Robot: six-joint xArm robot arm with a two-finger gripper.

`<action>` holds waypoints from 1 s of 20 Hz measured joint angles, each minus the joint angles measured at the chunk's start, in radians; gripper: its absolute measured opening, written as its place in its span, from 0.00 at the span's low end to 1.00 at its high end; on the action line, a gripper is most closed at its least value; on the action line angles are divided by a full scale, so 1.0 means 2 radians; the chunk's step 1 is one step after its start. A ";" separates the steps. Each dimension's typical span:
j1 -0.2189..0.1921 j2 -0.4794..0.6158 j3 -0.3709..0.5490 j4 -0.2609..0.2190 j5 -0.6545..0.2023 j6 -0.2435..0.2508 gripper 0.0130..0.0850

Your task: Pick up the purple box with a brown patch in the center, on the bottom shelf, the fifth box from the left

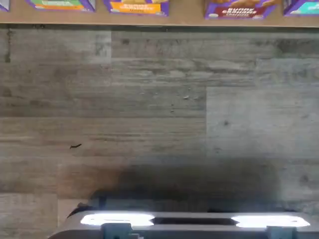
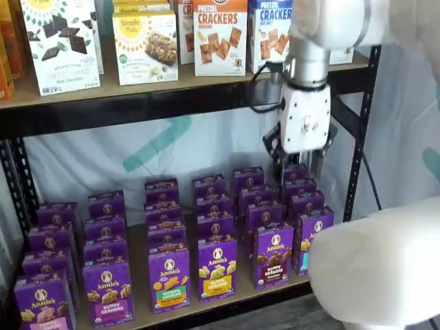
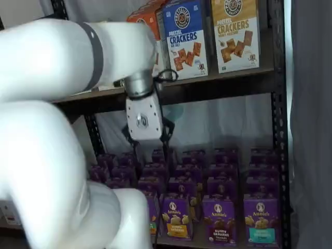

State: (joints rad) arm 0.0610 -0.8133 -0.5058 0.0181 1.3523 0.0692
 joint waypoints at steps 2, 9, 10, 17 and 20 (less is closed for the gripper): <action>0.003 0.024 0.032 -0.002 -0.056 0.002 1.00; -0.003 0.162 0.083 0.003 -0.242 -0.009 1.00; -0.004 0.177 0.085 0.005 -0.259 -0.011 1.00; -0.008 0.337 0.068 -0.012 -0.414 -0.006 1.00; -0.011 0.390 0.052 -0.015 -0.459 -0.006 1.00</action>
State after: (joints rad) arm 0.0383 -0.0327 -0.4012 -0.0126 0.4346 0.0573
